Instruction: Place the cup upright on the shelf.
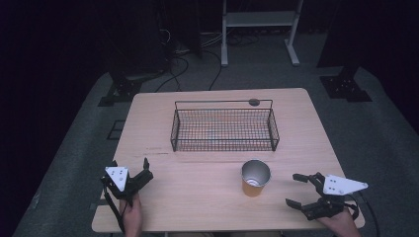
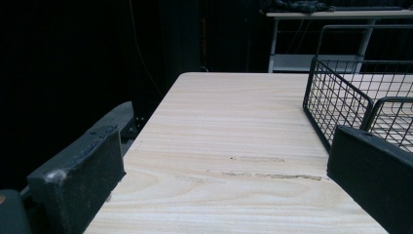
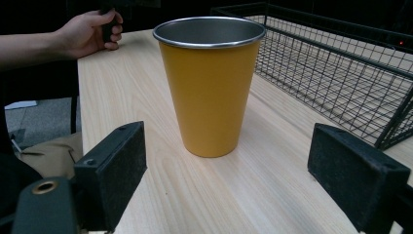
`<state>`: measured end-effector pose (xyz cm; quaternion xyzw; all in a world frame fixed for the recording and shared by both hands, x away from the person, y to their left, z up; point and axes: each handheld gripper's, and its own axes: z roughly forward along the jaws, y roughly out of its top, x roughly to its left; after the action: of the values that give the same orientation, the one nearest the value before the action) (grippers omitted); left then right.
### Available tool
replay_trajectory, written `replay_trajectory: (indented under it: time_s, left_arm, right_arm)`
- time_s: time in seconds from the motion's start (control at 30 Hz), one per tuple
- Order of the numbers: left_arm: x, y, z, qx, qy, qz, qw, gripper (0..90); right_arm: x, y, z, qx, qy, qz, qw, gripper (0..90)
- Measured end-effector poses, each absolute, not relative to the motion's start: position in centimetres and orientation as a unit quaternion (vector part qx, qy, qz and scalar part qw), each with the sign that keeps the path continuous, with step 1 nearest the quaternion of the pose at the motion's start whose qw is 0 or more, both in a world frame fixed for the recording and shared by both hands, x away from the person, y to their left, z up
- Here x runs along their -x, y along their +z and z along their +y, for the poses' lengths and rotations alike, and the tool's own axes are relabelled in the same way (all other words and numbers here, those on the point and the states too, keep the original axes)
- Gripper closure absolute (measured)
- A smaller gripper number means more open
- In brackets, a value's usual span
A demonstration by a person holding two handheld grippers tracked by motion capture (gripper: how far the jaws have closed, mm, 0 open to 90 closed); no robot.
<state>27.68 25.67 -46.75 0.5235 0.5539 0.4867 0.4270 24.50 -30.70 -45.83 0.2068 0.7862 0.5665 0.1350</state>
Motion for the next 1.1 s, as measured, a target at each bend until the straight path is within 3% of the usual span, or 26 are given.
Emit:
replay_trajectory:
  time_s: [1.1]
  left_arm:
    - [-27.7, -46.8, 25.7, -0.523, 0.487, 0.553, 0.427, 0.0]
  right_arm:
    - [-26.3, -45.5, -26.4, -0.197, 0.553, 0.803, 0.107, 12.8]
